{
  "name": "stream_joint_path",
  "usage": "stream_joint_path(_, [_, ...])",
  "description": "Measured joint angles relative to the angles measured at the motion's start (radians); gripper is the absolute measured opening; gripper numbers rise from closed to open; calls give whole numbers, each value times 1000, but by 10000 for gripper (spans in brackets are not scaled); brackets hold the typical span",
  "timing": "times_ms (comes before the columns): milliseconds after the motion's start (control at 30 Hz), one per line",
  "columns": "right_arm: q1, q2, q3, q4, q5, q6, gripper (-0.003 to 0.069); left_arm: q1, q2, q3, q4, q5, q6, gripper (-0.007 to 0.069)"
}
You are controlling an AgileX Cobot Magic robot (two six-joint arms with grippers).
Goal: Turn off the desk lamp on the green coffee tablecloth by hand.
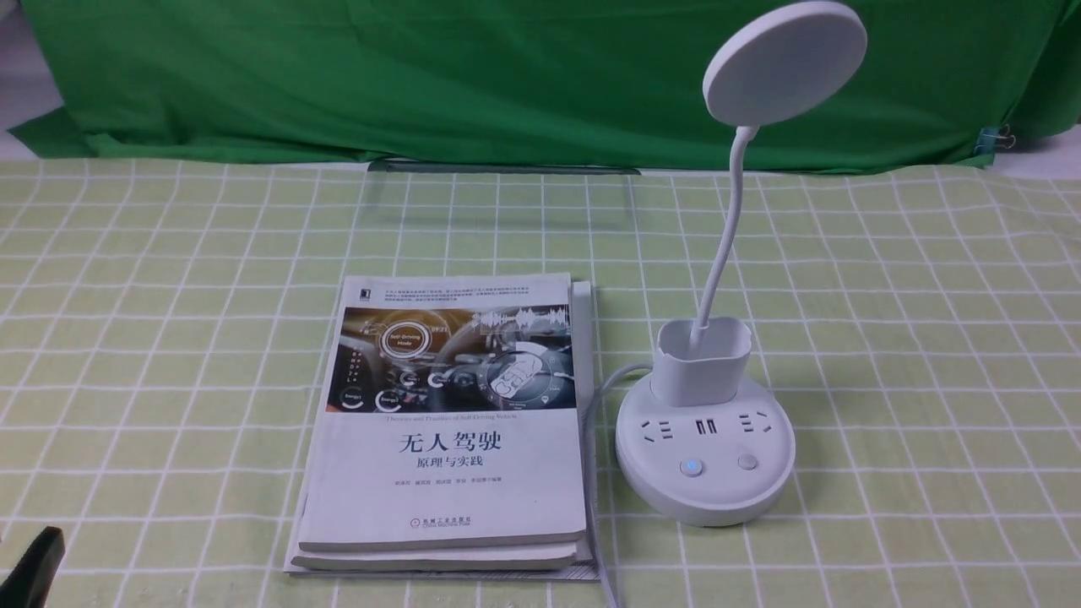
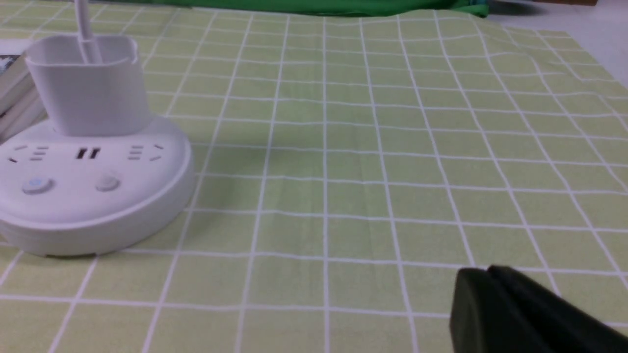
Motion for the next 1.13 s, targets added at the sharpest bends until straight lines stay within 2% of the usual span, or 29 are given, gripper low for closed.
stream_joint_path(1133, [0,0,0,0,0,2,147,0,0,0,0,0,0,243])
